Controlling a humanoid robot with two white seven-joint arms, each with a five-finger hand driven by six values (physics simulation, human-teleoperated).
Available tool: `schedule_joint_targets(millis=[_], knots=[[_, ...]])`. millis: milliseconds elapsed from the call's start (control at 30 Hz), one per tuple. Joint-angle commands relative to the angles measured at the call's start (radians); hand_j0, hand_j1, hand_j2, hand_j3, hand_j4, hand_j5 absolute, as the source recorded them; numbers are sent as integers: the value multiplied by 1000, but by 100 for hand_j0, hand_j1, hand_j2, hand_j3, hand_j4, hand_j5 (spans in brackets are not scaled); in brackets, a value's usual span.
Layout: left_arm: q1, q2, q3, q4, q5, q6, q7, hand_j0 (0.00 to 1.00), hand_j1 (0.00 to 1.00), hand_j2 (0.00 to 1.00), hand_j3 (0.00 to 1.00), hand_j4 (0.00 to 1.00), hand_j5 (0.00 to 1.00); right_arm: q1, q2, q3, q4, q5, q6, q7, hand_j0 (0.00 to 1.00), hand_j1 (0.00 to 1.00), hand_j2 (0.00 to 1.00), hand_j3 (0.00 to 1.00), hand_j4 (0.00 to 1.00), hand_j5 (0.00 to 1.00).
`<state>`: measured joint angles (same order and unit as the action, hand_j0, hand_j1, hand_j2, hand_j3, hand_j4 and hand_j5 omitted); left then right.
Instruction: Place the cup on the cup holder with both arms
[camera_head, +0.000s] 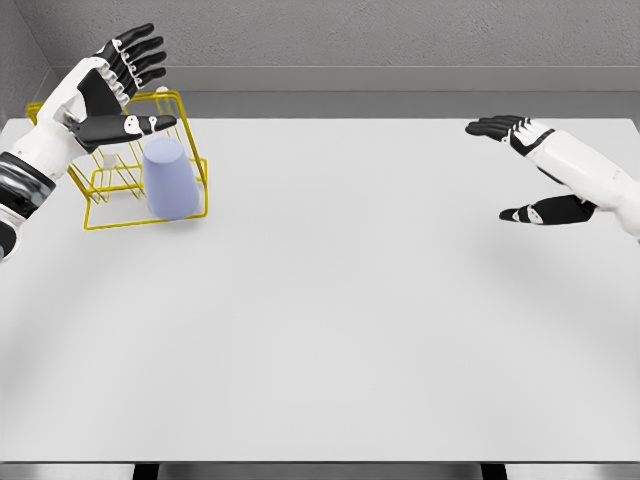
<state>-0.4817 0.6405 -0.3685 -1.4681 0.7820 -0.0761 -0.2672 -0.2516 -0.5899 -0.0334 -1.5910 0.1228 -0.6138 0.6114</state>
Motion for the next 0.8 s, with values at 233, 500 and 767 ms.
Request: schedule_joint_targets(millis=[233, 500, 767], knots=[[5, 34, 0, -44, 3, -10, 0, 100, 100, 100, 100, 100, 100, 0, -1, 0, 0, -8, 3, -1, 100, 100, 100, 100, 100, 100], [90, 156, 0, -106, 2, -122, -1, 100, 100, 100, 100, 100, 100, 0, -1, 0, 0, -8, 3, -1, 100, 100, 100, 100, 100, 100], [186, 180, 66, -120, 3, -195, -1, 100, 100, 100, 100, 100, 100, 2, -1, 1, 0, -8, 3, -1, 100, 100, 100, 100, 100, 100]])
